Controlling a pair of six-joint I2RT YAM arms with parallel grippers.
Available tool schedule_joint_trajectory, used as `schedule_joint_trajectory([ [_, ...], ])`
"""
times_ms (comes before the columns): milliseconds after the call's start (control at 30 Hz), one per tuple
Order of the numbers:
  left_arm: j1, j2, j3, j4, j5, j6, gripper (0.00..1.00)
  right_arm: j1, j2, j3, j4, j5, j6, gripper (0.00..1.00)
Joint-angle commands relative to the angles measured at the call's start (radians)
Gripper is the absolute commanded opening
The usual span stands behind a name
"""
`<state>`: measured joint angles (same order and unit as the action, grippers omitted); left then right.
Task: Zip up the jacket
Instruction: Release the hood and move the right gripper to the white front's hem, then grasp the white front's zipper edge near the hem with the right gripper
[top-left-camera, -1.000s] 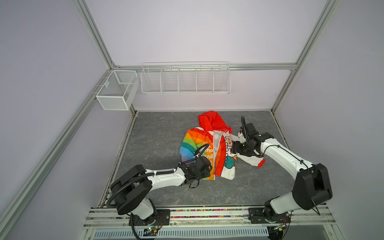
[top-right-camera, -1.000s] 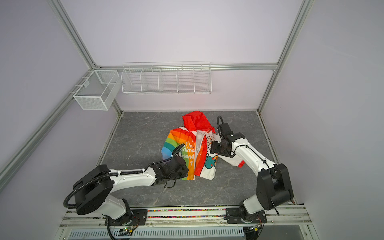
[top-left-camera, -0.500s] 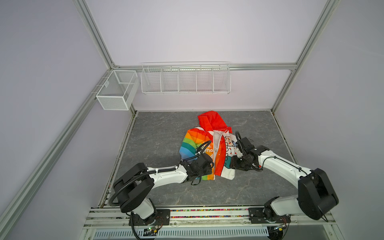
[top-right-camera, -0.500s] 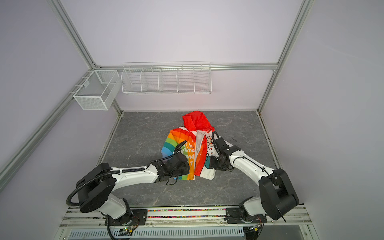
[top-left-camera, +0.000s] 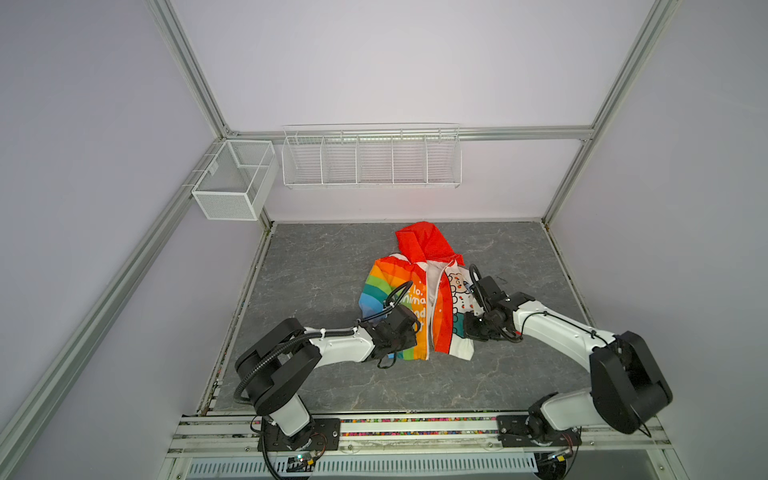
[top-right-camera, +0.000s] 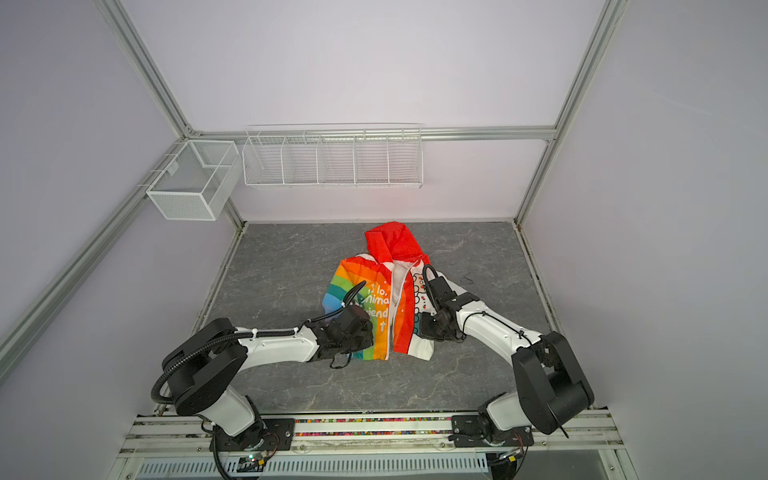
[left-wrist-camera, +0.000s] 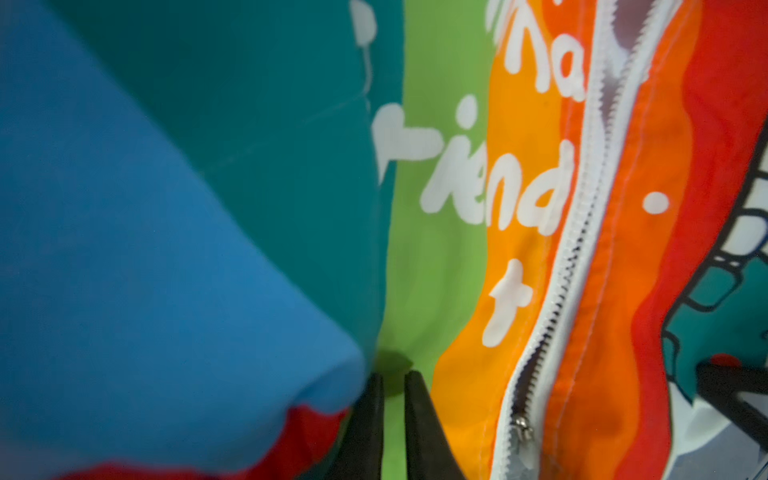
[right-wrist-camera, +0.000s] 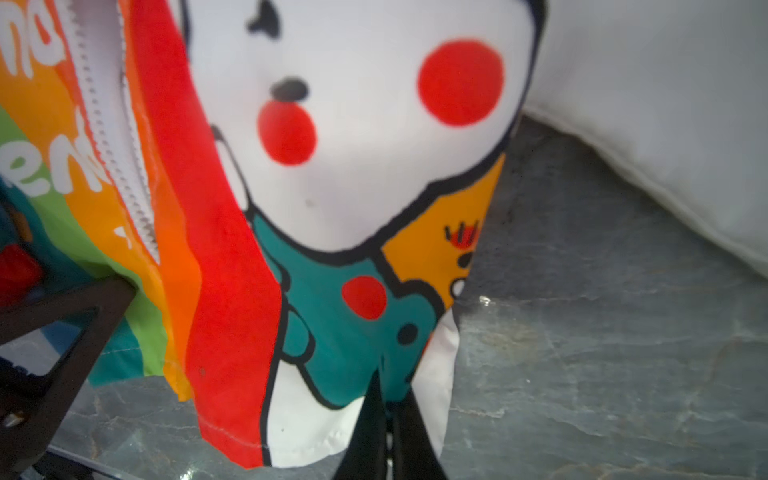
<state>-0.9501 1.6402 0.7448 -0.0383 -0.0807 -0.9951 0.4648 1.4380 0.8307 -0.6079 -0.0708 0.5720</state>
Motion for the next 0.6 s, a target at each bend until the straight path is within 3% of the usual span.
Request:
schedule_joint_trajectory([
  [0, 0.011, 0.017, -0.023, 0.021, 0.01, -0.022, 0.12, -0.038, -0.031, -0.011, -0.032, 0.034, -0.027, 0.07],
  [200, 0.023, 0.026, -0.035, 0.026, 0.018, -0.029, 0.12, -0.123, -0.037, -0.015, -0.059, 0.055, -0.077, 0.07],
  [500, 0.028, 0.03, -0.037, 0.028, 0.021, -0.029, 0.11, -0.17, 0.11, -0.01, -0.032, 0.112, -0.103, 0.08],
  [567, 0.029, 0.023, -0.039, 0.026, 0.021, -0.028, 0.11, -0.173, 0.095, -0.002, -0.042, 0.12, -0.09, 0.19],
])
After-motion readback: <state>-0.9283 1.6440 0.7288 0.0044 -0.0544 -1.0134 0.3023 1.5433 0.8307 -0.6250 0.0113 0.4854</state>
